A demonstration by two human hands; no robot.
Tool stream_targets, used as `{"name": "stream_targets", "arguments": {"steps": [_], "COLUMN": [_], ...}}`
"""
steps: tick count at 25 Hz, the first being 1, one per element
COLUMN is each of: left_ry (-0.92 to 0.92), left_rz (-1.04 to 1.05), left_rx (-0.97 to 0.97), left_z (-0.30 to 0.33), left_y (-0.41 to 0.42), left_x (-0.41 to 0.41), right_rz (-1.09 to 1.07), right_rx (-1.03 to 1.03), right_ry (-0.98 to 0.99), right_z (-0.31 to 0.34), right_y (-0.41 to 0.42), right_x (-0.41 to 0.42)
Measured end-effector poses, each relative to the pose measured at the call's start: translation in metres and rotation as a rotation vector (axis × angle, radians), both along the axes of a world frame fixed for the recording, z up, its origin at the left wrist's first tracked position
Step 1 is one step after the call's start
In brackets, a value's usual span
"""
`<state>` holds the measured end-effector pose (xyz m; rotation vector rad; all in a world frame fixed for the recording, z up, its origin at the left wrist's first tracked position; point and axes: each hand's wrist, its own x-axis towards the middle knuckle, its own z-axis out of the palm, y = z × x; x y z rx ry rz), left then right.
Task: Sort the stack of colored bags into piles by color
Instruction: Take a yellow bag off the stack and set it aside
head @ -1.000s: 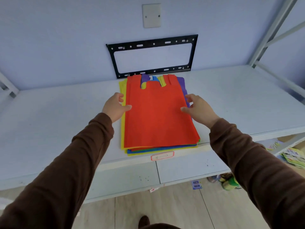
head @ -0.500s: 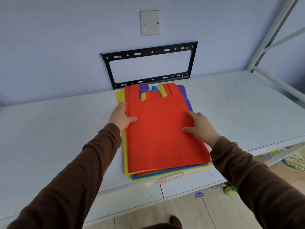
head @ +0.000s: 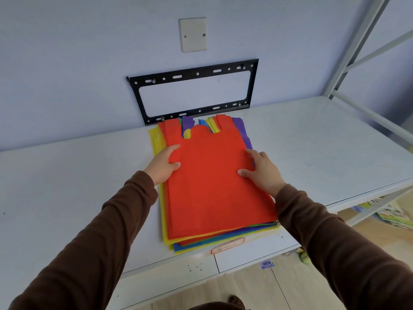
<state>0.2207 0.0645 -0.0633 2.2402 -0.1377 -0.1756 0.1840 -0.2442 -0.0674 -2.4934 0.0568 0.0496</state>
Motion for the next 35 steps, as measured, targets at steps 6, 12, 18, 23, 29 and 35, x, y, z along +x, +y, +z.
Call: {"name": "stream_targets", "arguments": {"steps": [6,12,18,23,29,35], "left_ry": [0.279,0.413,0.417,0.39,0.329,0.294], "left_rz": [0.132,0.207,0.277,0.222,0.17,0.157], "left_rx": [-0.511,-0.778,-0.836,-0.73,-0.636,-0.58], "left_z": [0.016,0.04,0.042,0.035,0.01,0.0], "left_y": [-0.007,-0.01,0.011,0.027,0.037,0.037], "left_x": [-0.006,-0.004,-0.017,-0.022,-0.023,-0.03], "right_rz": [-0.164,-0.147,-0.132,0.067,0.063,0.019], "right_rx": [-0.009,0.041,-0.104,-0.072,-0.256,-0.18], "right_ry": [-0.137,-0.007,-0.214,-0.014,0.021,0.204], "right_z": [0.007,0.018,0.026,0.022,0.02,0.021], "right_y": [-0.012,-0.028,-0.016,0.015,0.049,0.065], "right_x": [-0.006,-0.027,-0.039,-0.04,-0.039,-0.032]}}
